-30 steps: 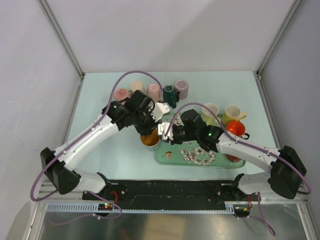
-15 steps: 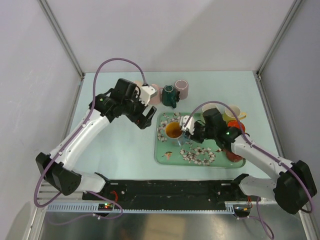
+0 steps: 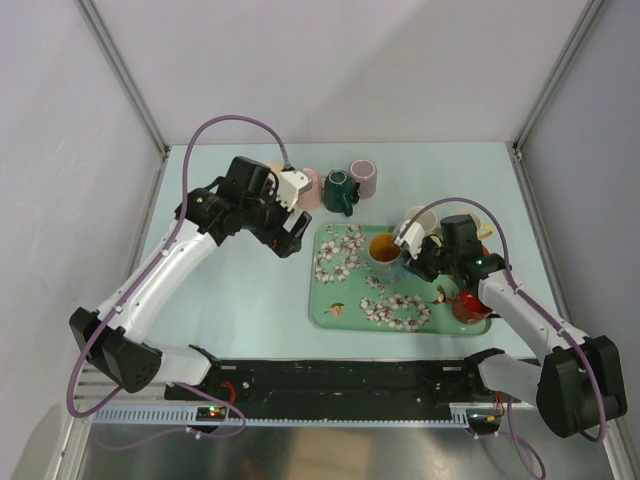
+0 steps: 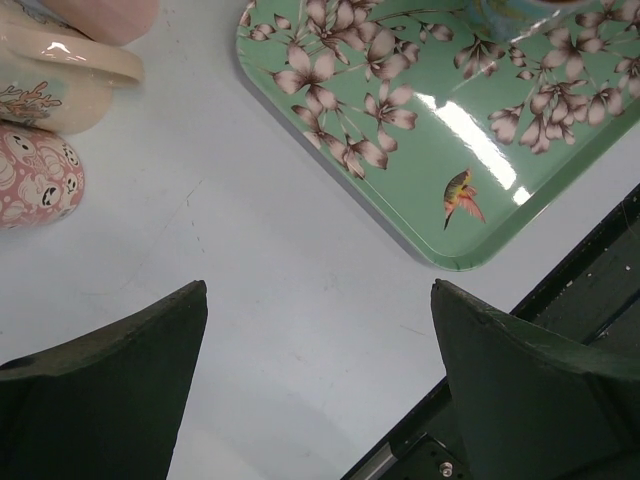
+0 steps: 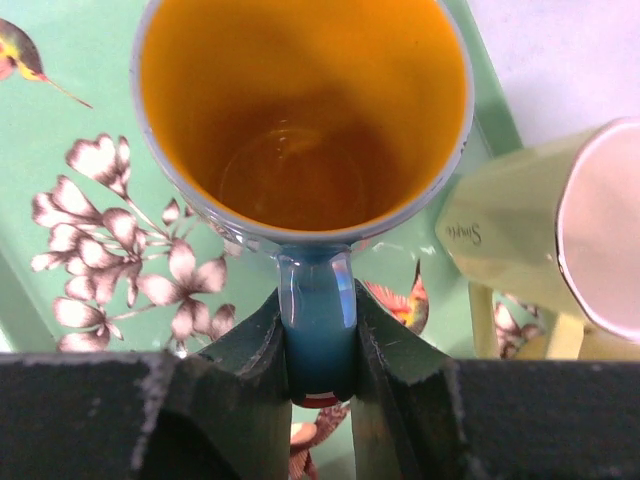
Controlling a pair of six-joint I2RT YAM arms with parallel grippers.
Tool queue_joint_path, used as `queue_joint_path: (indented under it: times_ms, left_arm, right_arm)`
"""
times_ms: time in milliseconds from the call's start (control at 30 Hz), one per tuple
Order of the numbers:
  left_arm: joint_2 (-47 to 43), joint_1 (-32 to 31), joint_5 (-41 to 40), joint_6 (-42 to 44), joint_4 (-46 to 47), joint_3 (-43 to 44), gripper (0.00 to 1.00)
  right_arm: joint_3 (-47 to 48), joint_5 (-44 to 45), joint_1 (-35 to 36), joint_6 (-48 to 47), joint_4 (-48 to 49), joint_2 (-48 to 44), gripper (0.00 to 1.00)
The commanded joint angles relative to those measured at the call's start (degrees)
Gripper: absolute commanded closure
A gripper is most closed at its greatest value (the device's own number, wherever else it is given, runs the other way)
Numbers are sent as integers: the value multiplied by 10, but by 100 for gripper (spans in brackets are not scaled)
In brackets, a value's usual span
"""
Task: Turn the mug right side up
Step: Place the cup on the tray.
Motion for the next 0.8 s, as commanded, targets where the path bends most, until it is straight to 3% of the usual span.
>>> queue_joint_path:
  times_ms: [0,767]
  left_arm:
    - [-16,3,13,2,9,19,4]
    - [-10,3,26,1,9,21,4]
  right_arm:
    - [13,-27,-39,-10,45,0,100]
    - [13,-67,-144,-126,-14,52,98]
